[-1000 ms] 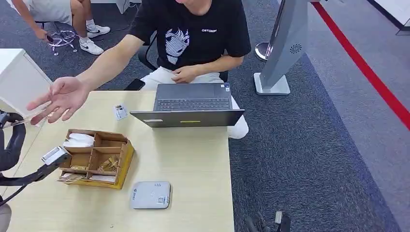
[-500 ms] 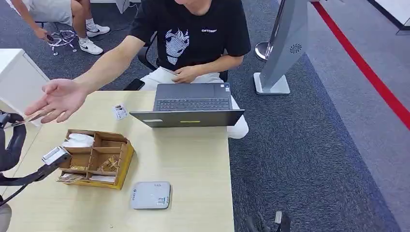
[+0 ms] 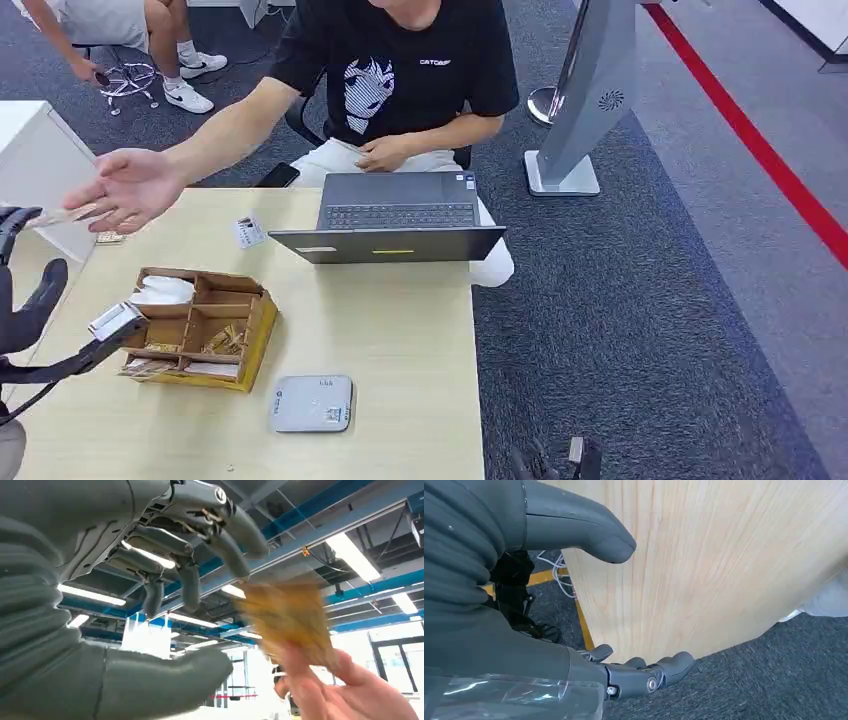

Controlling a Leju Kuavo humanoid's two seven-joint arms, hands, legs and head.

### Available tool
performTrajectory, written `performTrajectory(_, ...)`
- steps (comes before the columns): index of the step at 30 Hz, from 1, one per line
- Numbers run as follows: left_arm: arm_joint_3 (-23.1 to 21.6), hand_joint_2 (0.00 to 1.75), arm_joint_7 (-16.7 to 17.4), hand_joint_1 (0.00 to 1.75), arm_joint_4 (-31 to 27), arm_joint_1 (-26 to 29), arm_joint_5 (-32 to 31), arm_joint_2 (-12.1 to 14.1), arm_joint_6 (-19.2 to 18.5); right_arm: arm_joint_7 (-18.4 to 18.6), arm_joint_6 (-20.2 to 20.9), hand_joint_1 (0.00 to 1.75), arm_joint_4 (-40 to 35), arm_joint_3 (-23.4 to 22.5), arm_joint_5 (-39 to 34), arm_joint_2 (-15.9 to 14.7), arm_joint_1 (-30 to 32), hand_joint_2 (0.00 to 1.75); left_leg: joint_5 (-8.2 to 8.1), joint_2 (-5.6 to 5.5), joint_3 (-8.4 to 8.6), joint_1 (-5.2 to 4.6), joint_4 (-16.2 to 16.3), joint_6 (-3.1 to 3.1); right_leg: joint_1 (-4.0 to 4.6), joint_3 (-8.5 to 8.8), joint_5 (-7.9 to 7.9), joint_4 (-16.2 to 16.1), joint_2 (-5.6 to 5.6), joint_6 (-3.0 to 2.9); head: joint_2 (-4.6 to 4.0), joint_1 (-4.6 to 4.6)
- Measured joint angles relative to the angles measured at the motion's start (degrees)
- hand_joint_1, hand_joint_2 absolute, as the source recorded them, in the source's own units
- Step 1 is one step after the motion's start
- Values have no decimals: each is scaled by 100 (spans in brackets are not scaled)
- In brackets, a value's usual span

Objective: Pass the card to the sensor for recognition and then transmit it.

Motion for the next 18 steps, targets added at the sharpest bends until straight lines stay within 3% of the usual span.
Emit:
performTrajectory(9,4,175,-76,0,-2,67,31,-59,183,-2,-9,0,0,0,-63,0,0,175,0,-1,0,0,0,0,0,2,0,0,0,0,0,0)
performTrajectory(12,7,175,-221,0,-66,171,13,-96,510,-2,-31,0,0,0,-77,0,1,175,0,-1,-1,0,0,0,0,2,0,0,0,0,0,0)
performTrajectory(13,9,175,-355,0,-131,244,-4,-127,843,-2,-44,0,-2,0,-94,0,2,175,0,0,-1,0,0,0,0,1,0,0,1,0,0,-2)
performTrajectory(15,125,175,-1296,0,-594,506,454,-537,2008,-2,-125,0,-7,-7,-175,2,8,175,-3,3,-5,-4,0,2,-2,2,0,-2,4,0,0,-4)
performTrajectory(16,294,175,-2133,0,-1012,704,1000,-973,2368,-2,-151,0,-26,-26,-240,9,22,175,-7,3,-7,-10,0,8,-7,6,-1,-5,4,1,0,-9)
performTrajectory(18,578,175,-3372,0,-1787,1258,1774,-1636,2538,0,-192,0,-79,-72,-310,26,44,175,-20,10,-4,-12,0,13,-10,6,-4,-20,12,6,0,18)
